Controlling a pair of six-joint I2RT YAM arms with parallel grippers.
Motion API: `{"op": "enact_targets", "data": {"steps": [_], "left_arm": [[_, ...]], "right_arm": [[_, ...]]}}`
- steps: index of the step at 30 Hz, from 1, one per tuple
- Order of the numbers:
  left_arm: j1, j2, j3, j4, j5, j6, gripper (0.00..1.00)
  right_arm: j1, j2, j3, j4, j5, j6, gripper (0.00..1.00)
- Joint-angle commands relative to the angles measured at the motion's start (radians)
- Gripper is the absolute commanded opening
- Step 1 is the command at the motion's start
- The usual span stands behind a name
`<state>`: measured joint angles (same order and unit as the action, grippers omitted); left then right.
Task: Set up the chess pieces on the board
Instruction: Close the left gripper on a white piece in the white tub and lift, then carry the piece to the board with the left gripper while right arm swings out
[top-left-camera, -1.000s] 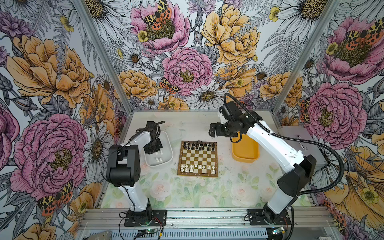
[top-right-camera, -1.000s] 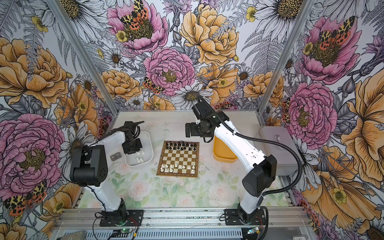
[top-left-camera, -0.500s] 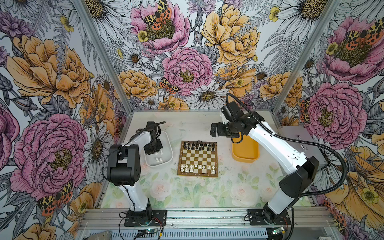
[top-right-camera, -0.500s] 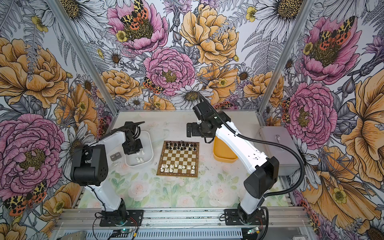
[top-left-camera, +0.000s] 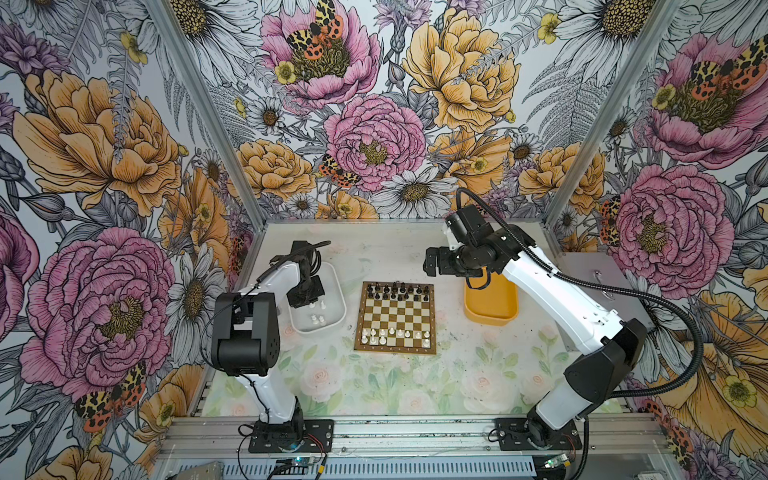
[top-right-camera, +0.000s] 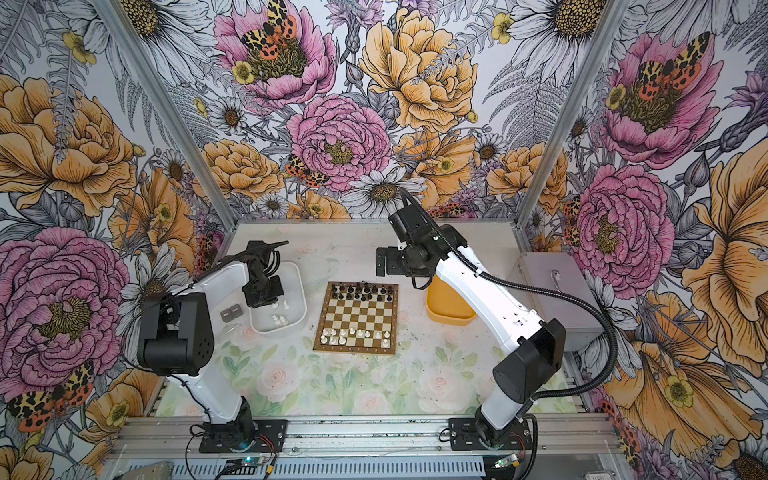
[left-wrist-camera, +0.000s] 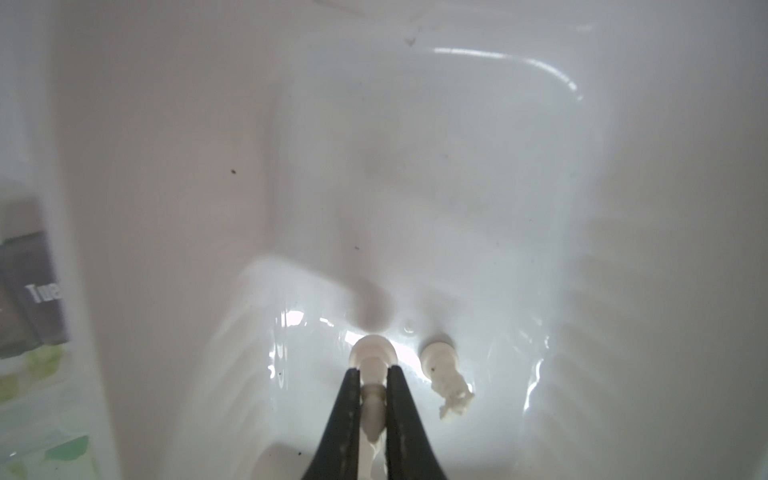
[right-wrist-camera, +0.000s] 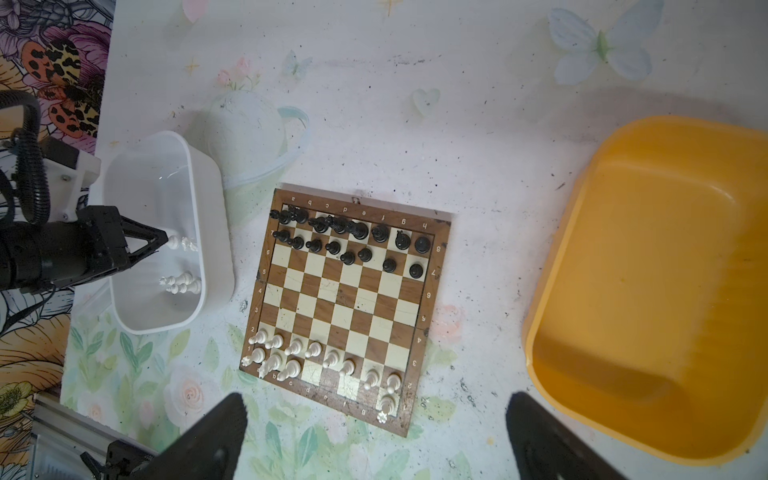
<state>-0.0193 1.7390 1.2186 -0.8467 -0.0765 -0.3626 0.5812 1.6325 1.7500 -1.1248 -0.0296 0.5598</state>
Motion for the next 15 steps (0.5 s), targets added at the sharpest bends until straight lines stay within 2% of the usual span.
{"op": "enact_targets", "data": {"steps": [1, 8, 15], "left_arm": [[-0.022, -0.094, 0.063, -0.039, -0.001, 0.002, 0.05], [-0.144, -0.201, 0.143, -0.148, -0.052, -0.048, 0.06], [-0.365, -0.313, 0.129, -0.219, -0.089, -0.18, 0.08]], "right_arm": [[0.003, -0.042, -0.008, 0.0, 0.014, -0.009, 1.0], [0.003, -0.09, -0.042, -0.006, -0.002, -0.029, 1.0], [0.005, -0.197, -0.139, -0.007, -0.014, -0.036, 1.0]]}}
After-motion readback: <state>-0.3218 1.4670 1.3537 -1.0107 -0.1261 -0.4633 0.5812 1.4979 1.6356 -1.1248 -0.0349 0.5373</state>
